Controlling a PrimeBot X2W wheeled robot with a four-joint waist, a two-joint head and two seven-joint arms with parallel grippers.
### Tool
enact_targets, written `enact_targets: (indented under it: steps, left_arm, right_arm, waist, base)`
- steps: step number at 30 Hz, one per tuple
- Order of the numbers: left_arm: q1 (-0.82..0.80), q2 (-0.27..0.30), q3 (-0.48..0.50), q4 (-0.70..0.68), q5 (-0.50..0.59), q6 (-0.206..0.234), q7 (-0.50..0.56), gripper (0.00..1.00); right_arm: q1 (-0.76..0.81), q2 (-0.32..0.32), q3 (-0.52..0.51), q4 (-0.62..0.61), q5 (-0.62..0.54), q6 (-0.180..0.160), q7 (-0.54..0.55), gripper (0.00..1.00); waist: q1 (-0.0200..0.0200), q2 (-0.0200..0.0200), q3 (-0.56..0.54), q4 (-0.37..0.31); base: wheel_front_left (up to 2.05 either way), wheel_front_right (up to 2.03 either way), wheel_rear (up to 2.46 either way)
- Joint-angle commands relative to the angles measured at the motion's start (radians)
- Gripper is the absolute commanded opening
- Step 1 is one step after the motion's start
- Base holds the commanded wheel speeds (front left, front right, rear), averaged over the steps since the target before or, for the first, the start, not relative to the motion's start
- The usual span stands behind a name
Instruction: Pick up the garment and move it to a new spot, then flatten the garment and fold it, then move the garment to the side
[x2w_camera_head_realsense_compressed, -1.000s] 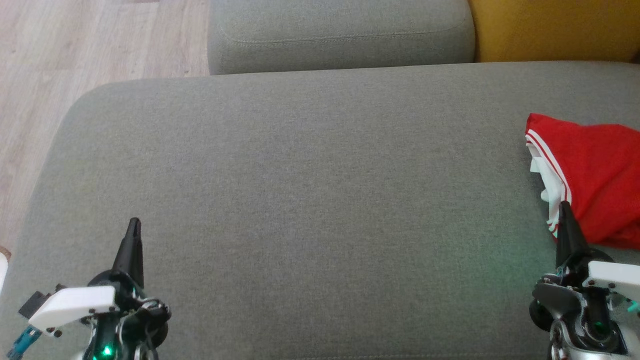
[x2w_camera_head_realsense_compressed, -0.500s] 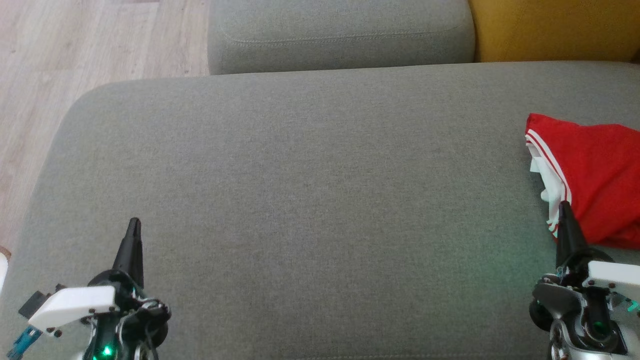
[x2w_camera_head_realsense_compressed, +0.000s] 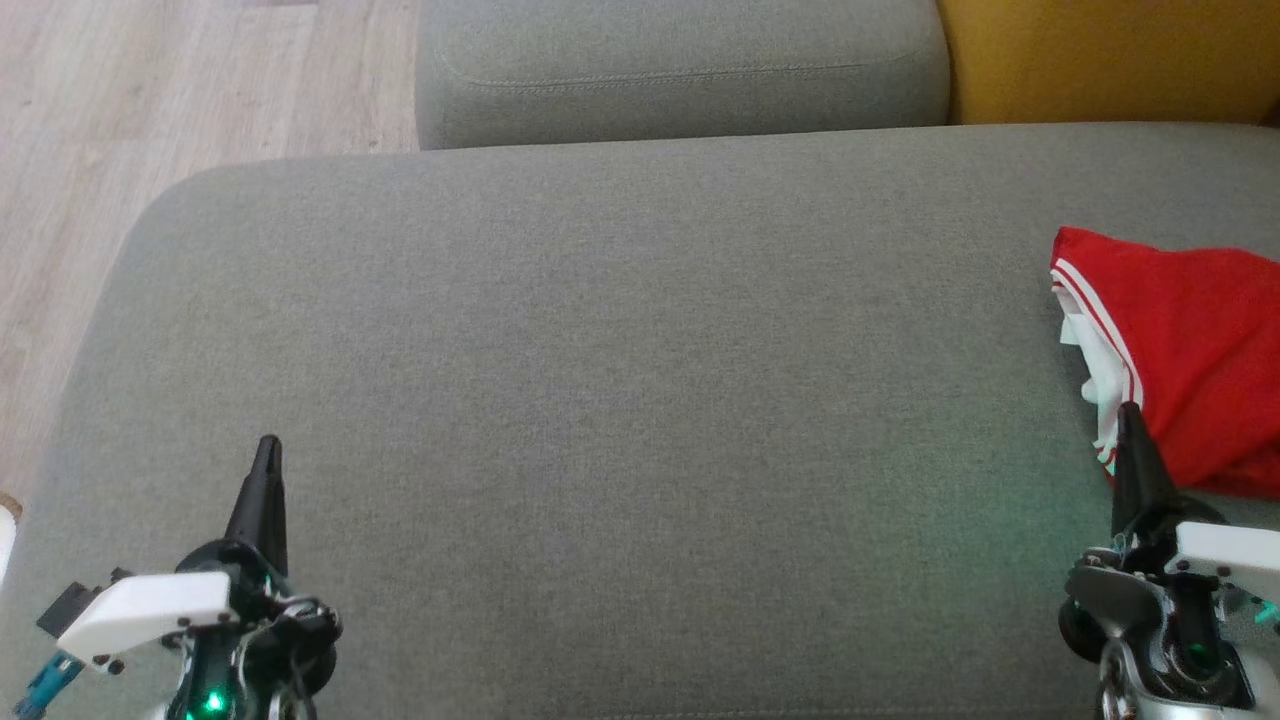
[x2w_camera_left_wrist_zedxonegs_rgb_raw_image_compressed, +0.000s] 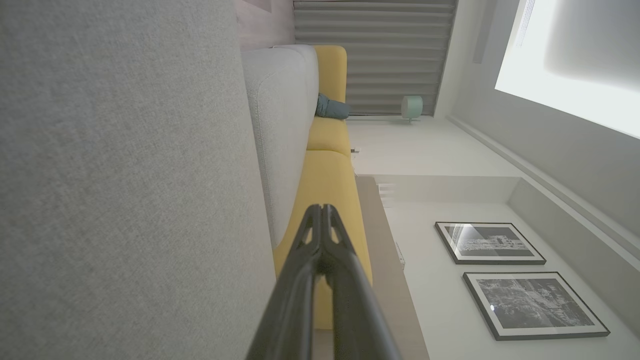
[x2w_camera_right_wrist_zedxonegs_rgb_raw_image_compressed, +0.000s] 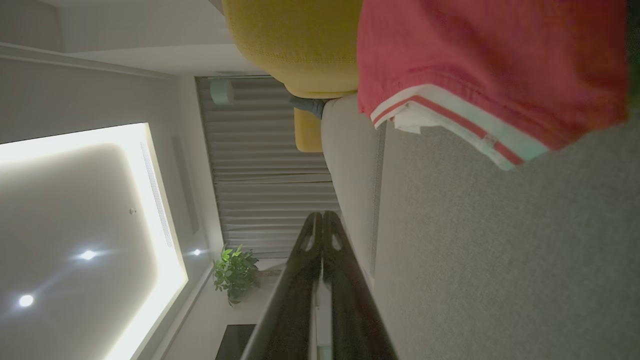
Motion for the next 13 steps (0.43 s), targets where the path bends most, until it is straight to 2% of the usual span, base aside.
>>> enact_targets:
  steps: [1,13]
  left_arm:
    - [-0.055,0.018,0.035,-0.039,-0.004,-0.007,0.008,0.00]
    - [-0.055,0.018,0.035,-0.039,-0.004,-0.007,0.008,0.00]
  right_arm:
    - [-0.023,-0.006,0.021,-0.038,0.007,0.004,0.006,0.00]
    - [-0.023,-0.006,0.021,-0.038,0.007,0.004,0.006,0.00]
  waist:
    - [0.0000,0.0000,0.000,0.000]
    - [0.0000,0.0000,0.000,0.000]
  base:
    - [0.00,0.00,0.00]
    - [0.00,0.00,0.00]
